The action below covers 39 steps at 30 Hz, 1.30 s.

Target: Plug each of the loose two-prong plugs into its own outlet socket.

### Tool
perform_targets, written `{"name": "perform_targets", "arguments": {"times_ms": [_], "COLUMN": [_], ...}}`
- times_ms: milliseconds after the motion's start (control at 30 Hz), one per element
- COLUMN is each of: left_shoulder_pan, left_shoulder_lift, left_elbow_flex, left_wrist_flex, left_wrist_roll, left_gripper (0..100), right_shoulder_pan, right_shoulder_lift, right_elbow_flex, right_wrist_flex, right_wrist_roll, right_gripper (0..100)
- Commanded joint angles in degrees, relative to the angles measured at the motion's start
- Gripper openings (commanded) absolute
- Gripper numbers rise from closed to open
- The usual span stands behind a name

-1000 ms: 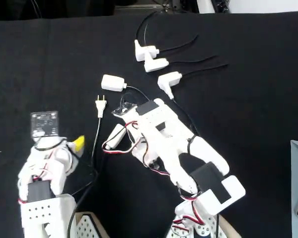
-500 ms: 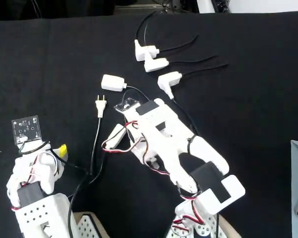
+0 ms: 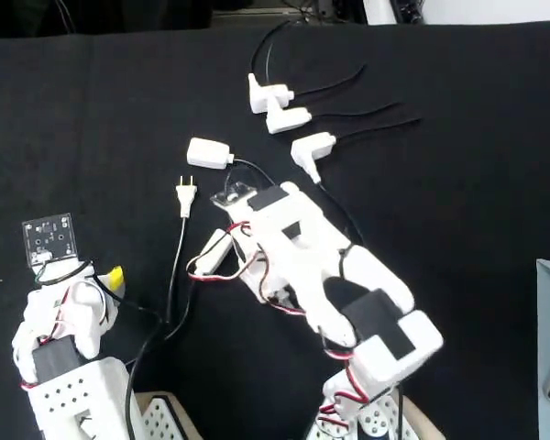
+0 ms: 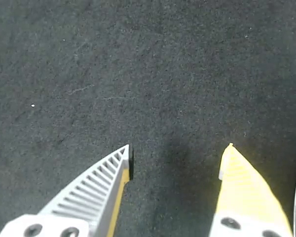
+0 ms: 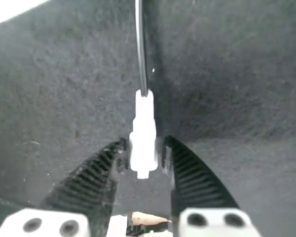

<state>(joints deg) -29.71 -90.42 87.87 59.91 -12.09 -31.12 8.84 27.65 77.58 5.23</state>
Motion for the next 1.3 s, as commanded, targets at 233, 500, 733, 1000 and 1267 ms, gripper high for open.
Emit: {"name": "perform_targets", "arguments": {"times_ms": [233,500,733,1000,1267], "left_shoulder_pan": [-0.4,-0.4,-0.4,-0.3,1.4], "left_shoulder_lift": [-0.4,-0.4,-0.4,-0.4,-0.4], "left_elbow_flex": [-0.2,-0.2,-0.2,-0.3,-2.2], "left_wrist_flex": [-1.1,-1.1,-1.1,-1.1,-5.0], "left_wrist_roll": [-0.7,-0.8,-0.8,-0.5,7.6], "left_gripper": [29,29,29,29,29], "right_shoulder_pan": [1.4,1.4,1.2,1.2,-3.0], "right_shoulder_lift": [2.0,7.0,4.8,-10.2,-28.9], "right_elbow_flex": [-8.2,-7.9,-11.6,-16.6,-16.4], "right_wrist_flex": [2.1,2.1,7.1,15.7,15.1], "right_wrist_roll": [-2.2,-2.0,-1.8,-1.7,-2.4], "right_gripper": [2.7,2.1,1.1,1.1,1.1]}}
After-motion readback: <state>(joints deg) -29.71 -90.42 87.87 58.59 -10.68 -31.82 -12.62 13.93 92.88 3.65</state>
